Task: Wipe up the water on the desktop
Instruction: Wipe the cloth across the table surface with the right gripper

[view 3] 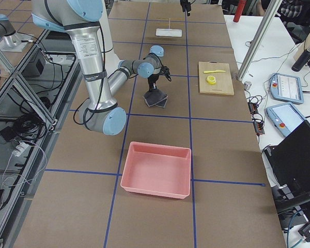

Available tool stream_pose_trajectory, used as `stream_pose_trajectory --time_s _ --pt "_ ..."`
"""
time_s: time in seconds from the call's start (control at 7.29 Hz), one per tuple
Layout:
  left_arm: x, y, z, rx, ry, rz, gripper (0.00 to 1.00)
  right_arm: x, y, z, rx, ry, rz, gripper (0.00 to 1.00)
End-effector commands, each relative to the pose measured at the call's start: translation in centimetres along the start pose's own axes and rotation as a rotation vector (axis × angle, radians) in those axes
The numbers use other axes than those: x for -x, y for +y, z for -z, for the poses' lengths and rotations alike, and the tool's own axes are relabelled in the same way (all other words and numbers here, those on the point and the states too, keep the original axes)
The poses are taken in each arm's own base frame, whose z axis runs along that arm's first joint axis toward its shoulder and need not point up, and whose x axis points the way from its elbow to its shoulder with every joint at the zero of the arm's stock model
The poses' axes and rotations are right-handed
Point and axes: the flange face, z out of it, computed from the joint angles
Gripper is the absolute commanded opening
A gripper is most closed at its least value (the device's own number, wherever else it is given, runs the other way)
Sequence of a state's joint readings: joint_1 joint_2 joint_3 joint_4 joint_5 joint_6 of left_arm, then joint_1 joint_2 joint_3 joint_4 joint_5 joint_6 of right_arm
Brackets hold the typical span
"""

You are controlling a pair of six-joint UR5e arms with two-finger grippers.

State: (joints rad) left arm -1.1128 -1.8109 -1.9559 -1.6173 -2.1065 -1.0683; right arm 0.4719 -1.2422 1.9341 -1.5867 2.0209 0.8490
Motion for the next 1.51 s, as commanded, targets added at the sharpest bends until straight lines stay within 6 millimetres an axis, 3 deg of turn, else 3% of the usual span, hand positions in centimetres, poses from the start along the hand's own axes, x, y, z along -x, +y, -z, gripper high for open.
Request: stream_pose_trajectory --time_s 0.0,0.14,0.27,0.41,0.55,0.82,1.1,1.37 --pt "8.0 -0.9 -0.5 0.016 -0.078 -0.214 0.98 4.0 3.2 -0.3 0.003 -0.024 0.02 0.0" --pt "10.6 -1.6 -0.2 0.016 -0.1 -0.261 0.98 5.3 3.1 -0.5 0.006 -0.033 0.003 0.0" --pt "11.3 -2.1 0.2 0.009 -0.105 -0.278 0.98 5.4 1.1 -0.2 -0.019 -0.026 -0.014 0.0" --pt "11.4 -2.2 0.4 0.004 -0.104 -0.276 0.98 4.7 -1.5 -1.6 -0.023 0.007 -0.045 0.0" --pt "11.4 -2.3 0.4 0.004 -0.106 -0.274 0.98 2.7 -4.3 -2.5 -0.052 0.022 -0.073 0.0" --pt "11.7 -2.5 0.4 0.003 -0.109 -0.267 0.98 -3.3 -10.0 -1.4 -0.11 0.014 -0.152 0.0" --pt "11.7 -2.5 0.4 0.002 -0.109 -0.265 0.98 -8.8 -13.1 0.2 -0.127 0.045 -0.165 0.0" --pt "12.0 -2.5 0.2 0.008 -0.115 -0.26 0.98 -15.7 -15.8 5.3 -0.149 0.018 -0.209 0.0"
